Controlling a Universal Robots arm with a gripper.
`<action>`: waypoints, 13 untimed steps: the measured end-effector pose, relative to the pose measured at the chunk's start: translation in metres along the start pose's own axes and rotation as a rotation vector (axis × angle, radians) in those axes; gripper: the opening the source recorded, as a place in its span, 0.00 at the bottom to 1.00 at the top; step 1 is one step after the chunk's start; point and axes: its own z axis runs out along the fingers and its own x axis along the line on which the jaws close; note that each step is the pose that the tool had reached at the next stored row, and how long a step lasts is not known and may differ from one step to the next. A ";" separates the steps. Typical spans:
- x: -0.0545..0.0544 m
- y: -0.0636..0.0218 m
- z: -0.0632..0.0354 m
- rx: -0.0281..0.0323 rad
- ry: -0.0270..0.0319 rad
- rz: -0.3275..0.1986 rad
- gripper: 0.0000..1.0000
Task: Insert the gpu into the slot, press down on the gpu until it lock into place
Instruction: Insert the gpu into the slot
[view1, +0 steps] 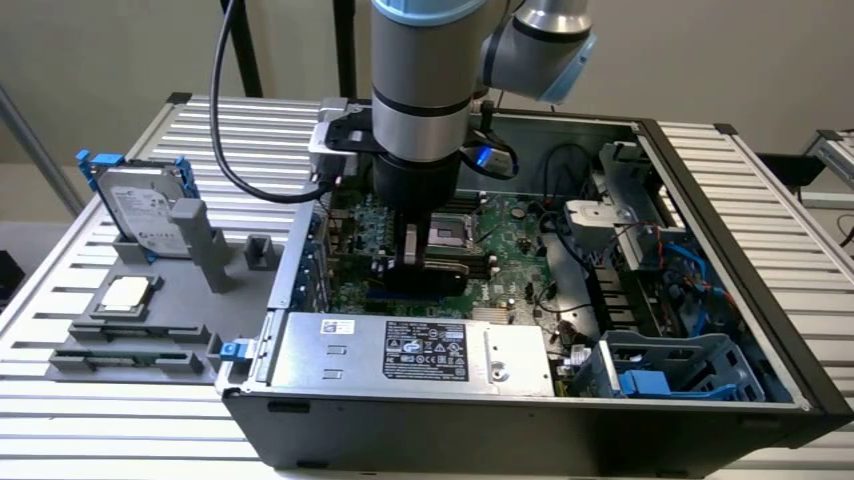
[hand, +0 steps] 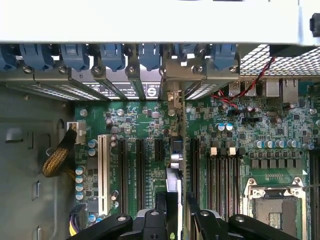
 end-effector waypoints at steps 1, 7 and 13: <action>0.000 -0.0001 0.0000 -0.0001 0.0000 -0.001 0.26; -0.002 -0.0002 0.0001 -0.0002 0.0001 -0.004 0.26; -0.002 -0.0002 0.0005 -0.0003 0.0003 -0.005 0.26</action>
